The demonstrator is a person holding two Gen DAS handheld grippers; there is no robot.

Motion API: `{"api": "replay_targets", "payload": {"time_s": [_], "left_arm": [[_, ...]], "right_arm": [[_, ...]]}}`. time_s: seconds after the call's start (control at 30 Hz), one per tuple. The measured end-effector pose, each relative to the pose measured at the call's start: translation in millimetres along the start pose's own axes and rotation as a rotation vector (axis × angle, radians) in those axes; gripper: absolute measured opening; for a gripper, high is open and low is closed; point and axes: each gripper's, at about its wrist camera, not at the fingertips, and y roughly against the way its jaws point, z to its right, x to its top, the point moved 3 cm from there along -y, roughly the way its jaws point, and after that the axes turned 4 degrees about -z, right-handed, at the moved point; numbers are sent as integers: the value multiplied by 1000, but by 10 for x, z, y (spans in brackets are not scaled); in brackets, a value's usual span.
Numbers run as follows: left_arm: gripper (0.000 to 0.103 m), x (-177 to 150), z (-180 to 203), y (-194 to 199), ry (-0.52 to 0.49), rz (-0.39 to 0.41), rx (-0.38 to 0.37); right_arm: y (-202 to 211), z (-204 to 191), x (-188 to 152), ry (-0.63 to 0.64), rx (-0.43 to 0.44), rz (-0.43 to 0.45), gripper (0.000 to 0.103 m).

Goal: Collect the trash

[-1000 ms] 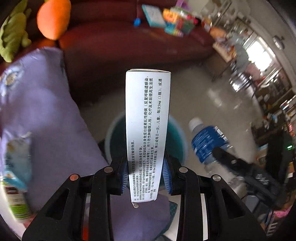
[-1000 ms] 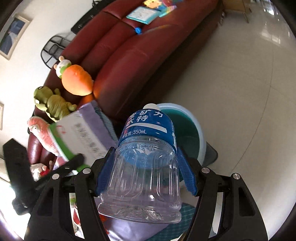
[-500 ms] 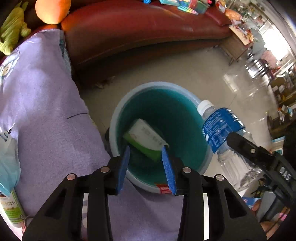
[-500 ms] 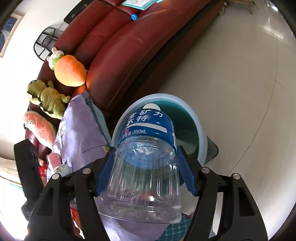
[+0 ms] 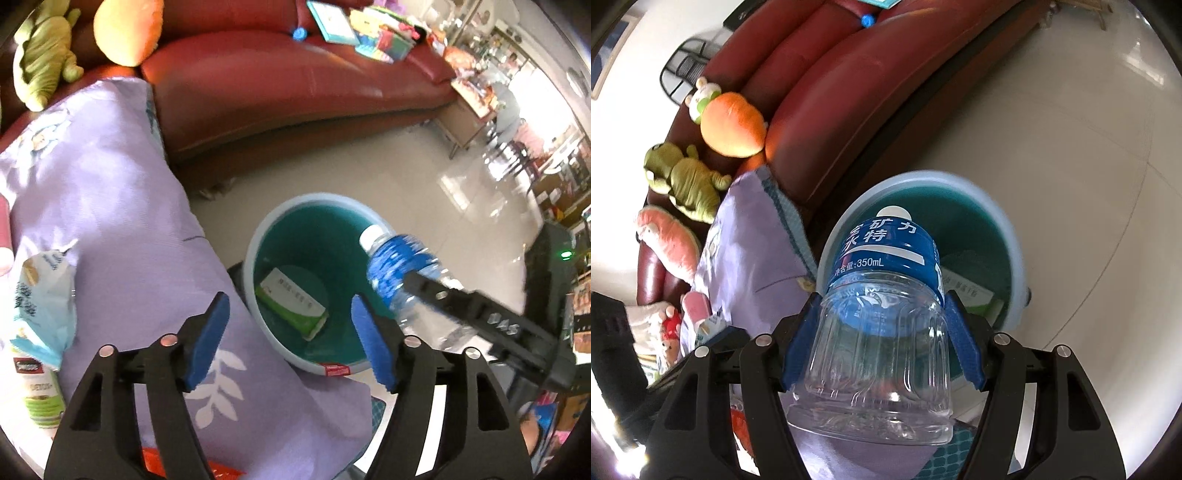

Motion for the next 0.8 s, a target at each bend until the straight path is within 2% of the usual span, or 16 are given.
{"api": "replay_targets", "payload": {"time_s": [0.17,0.47,0.8], "left_arm": [[80,-30,-83,180,15,43,-6],[81,-162,-183,319,22,52,-24],[87,-365,-457,688,62,105,-39]], "right_arm": [[-85,-54,-13,-5,-3,-19,71],[124,-126,-109,18,-70,21,78],[324,-278,-335,45,-135,32,81]]}}
